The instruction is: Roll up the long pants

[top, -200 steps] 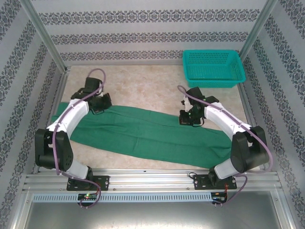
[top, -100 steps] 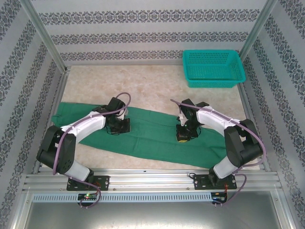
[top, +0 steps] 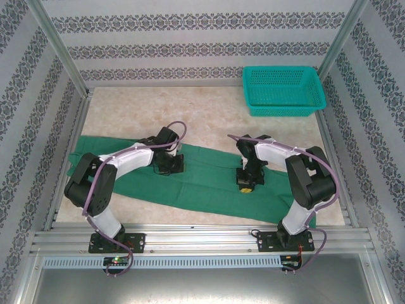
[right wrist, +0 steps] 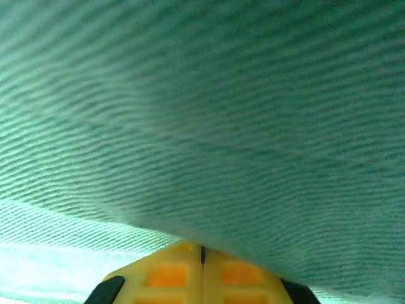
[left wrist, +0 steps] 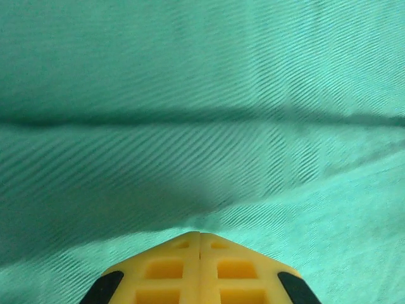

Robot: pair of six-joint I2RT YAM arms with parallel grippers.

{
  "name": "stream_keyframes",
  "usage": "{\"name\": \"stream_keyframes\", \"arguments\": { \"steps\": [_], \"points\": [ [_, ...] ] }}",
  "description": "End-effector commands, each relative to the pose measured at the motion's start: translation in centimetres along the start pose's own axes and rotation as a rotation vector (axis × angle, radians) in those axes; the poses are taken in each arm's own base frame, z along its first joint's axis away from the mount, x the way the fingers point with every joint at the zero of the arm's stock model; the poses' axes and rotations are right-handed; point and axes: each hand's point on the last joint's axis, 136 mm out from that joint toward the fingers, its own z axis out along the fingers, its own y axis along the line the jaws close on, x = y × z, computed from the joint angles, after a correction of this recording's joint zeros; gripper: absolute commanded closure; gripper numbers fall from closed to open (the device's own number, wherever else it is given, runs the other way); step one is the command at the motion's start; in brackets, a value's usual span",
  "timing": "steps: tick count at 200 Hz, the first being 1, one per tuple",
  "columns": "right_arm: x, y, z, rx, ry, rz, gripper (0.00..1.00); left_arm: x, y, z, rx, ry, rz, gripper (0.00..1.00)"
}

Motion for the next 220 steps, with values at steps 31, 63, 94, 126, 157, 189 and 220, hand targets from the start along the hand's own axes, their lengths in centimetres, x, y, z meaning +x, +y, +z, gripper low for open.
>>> {"name": "stream_keyframes", "arguments": {
  "steps": [31,63,94,126,157,189,220],
  "points": [
    [-2.8,-2.7,-1.1,0.024,-0.033,0.171,1.0,-1.1,-0.8,2.8,0.023,0.024,0.004,1.0],
    [-6.2,-1.7,-2.3,0.004,-0.05,0.168,1.0,-2.1,-0.6,4.2,0.003,0.034,0.011,1.0],
    [-10.4,-0.5,-2.5,0.001,-0.068,0.161,1.0,-4.0,-0.8,5.4,-0.016,0.028,0.015,1.0],
    [-13.6,-0.4,-3.9,0.043,-0.115,0.145,1.0,-6.2,-1.2,5.6,-0.054,0.007,0.039,1.0],
    [-14.9,-1.9,-5.0,0.051,-0.132,0.15,1.0,-7.7,0.0,4.7,-0.132,-0.005,0.061,1.0],
    [-15.7,-4.5,-5.9,0.042,-0.15,0.189,1.0,-8.0,3.4,3.4,-0.151,-0.026,-0.025,1.0],
    [-17.3,-5.1,-7.2,-0.003,-0.176,0.2,1.0,-8.7,6.4,2.4,-0.155,-0.041,-0.103,1.0]
  ]
}}
